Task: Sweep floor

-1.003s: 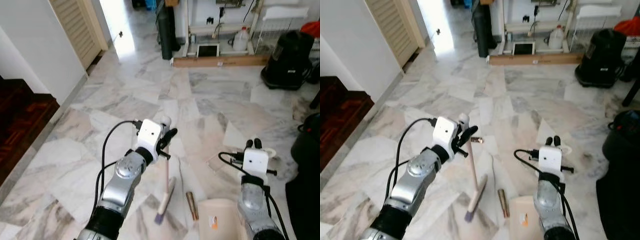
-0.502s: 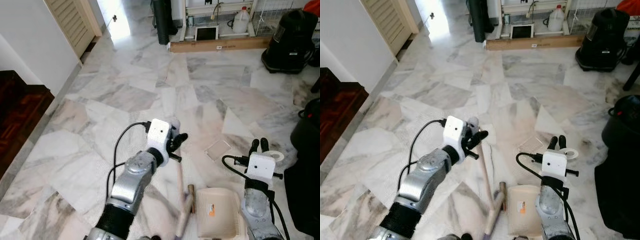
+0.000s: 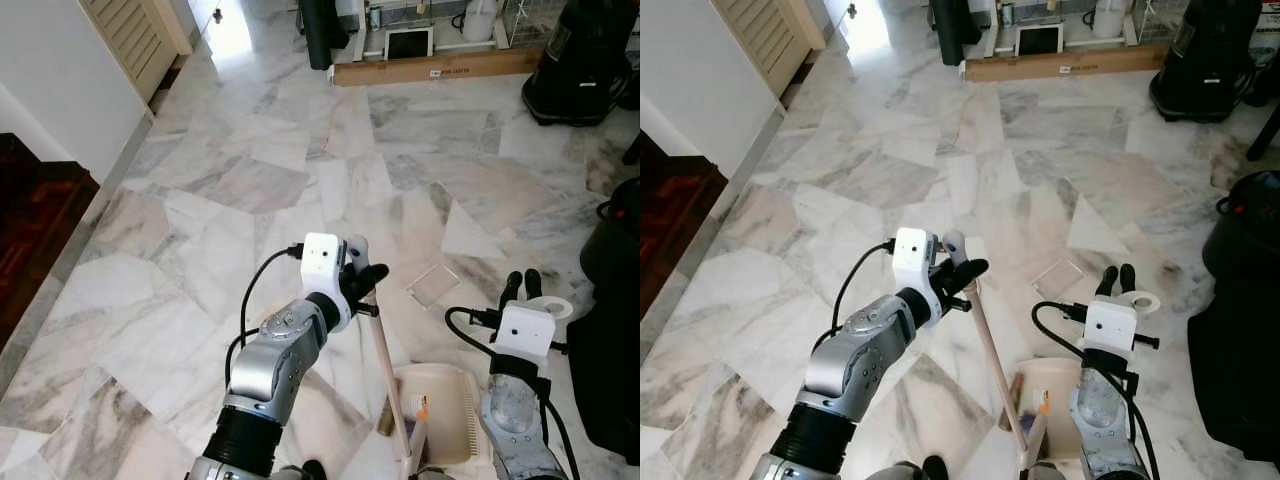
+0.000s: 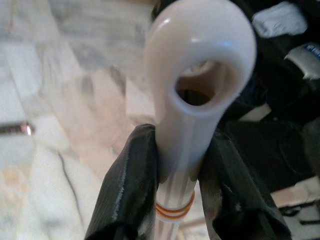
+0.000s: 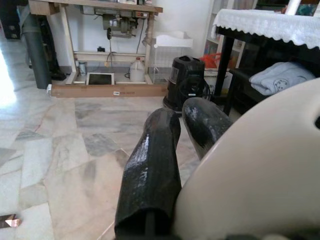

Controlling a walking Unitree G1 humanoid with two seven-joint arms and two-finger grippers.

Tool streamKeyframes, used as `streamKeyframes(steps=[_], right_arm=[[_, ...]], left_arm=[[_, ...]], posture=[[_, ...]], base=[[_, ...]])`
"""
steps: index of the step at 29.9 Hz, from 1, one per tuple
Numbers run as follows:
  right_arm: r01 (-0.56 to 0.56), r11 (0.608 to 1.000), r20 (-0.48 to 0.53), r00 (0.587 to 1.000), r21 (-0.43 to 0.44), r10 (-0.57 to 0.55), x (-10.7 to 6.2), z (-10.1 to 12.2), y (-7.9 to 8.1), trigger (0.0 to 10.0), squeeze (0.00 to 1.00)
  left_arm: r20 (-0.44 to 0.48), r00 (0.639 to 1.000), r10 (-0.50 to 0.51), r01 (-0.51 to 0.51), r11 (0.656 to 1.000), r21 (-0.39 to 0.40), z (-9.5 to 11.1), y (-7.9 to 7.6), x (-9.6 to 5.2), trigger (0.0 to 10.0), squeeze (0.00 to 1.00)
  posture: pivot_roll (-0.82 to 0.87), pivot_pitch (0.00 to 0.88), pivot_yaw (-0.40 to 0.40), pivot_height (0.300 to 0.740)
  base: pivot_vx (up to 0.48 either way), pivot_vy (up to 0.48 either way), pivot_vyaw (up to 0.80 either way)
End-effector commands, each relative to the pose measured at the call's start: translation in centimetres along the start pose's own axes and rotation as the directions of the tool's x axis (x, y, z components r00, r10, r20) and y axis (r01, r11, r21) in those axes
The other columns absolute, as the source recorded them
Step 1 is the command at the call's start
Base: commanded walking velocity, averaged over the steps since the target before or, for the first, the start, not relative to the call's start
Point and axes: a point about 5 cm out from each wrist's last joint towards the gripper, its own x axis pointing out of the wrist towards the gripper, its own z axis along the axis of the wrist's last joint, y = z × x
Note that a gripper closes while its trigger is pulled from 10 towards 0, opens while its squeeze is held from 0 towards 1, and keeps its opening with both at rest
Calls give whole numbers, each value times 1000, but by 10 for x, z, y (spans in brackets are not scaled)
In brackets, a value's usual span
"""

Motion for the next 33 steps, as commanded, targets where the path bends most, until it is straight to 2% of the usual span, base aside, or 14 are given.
streamKeyframes(steps=[1,3,7,11,12,14,17,19,22,24,26,28,32,33], right_arm=[[-42,999,-151,988,-35,36,-21,-24,5,10000,0],[-43,998,-152,988,-35,37,-21,-25,5,10000,0],[-45,998,-155,987,-36,39,-21,-25,4,10000,0],[-47,998,-159,986,-39,40,-21,-26,3,10000,0],[-48,998,-160,986,-40,41,-21,-26,3,10000,0],[-50,998,-157,987,-39,43,-20,-25,4,10000,0],[-55,998,-153,987,-38,49,-20,-24,5,10000,0],[-56,998,-153,987,-40,49,-21,-24,4,10000,0],[-55,998,-150,988,-43,48,-22,-25,1,10000,0],[-48,998,-152,988,-50,40,-24,-26,-4,10000,0],[-45,997,-153,988,-55,36,-25,-26,-6,10000,0],[-44,997,-154,988,-59,34,-25,-27,-8,10000,0],[-44,997,-155,987,-63,34,-26,-27,-11,10000,0],[-43,997,-153,988,-63,33,-26,-26,-11,10000,0]], left_arm=[[117,993,-27,25,1000,16,31,-2,-8,10000,0],[193,981,-6,-3,999,45,50,1,-16,10000,0],[332,943,26,-34,999,19,89,7,-30,10000,0],[390,919,50,-48,999,-15,105,9,-35,10000,0],[431,899,79,-133,986,98,116,21,-41,10000,0],[420,904,83,-214,938,274,117,36,-44,10000,0],[270,959,87,-239,762,602,94,68,-45,10000,0],[203,972,117,-227,686,691,81,81,-45,10000,0],[104,978,180,-198,646,737,58,105,-50,10000,0],[43,976,212,-181,692,699,40,116,-53,10000,0],[21,974,224,-178,708,683,33,118,-52,10000,0],[8,975,223,-182,771,610,24,118,-50,10000,0],[32,986,166,-161,858,488,8,107,-31,10000,0],[61,990,129,-142,881,450,5,93,-20,10000,0]], posture=[[103,241,199,740],[105,241,198,740],[116,241,192,740],[115,241,186,740],[114,247,183,740],[115,248,180,740],[105,253,175,740],[102,257,175,740],[86,260,171,740],[82,262,169,740],[75,266,166,740],[75,272,165,740],[66,274,160,740],[59,275,160,740]], base=[[0,0,0],[0,0,0],[0,0,0],[0,0,0],[0,0,0],[0,0,0],[0,0,0],[0,0,0],[0,0,0],[0,0,0],[0,0,0],[0,0,0],[0,0,0],[0,0,0]])
